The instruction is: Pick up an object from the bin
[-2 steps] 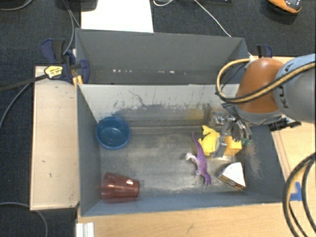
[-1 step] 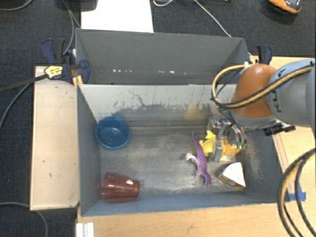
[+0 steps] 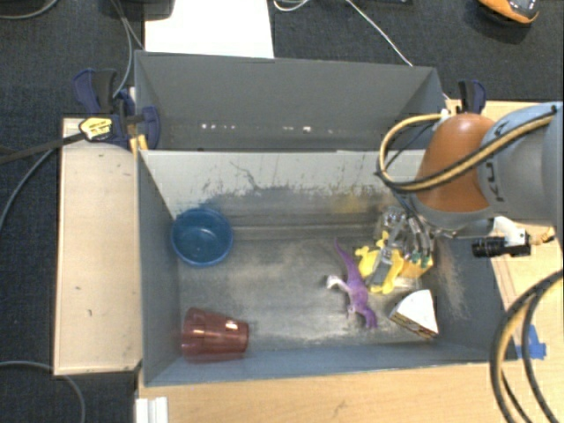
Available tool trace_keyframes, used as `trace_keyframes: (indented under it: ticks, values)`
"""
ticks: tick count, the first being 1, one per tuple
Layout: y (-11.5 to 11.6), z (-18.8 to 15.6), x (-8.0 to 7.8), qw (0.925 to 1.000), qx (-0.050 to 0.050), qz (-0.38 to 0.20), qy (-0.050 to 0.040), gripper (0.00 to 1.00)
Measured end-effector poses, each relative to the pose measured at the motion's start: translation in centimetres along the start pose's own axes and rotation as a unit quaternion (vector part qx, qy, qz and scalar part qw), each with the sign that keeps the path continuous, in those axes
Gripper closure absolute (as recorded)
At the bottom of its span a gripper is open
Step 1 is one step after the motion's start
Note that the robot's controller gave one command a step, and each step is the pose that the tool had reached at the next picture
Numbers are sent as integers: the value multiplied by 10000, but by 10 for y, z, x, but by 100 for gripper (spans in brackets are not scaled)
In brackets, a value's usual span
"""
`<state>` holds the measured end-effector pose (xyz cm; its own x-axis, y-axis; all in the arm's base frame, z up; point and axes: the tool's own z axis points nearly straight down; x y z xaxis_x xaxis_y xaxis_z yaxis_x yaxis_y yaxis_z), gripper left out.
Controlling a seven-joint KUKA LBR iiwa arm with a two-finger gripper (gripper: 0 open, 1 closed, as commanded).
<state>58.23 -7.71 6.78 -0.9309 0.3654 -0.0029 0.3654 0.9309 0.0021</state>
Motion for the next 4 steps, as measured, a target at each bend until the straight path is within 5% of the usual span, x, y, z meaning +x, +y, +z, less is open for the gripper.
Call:
trace_keyframes:
  ticks: [1, 2, 4]
  values:
    - [-10, -3, 7, 9981, 5, -609, 17, 0]
    - [0, -1, -1, 10000, -6, -7, -26, 100]
    - [0, -5, 0, 10000, -1, -13, -8, 100]
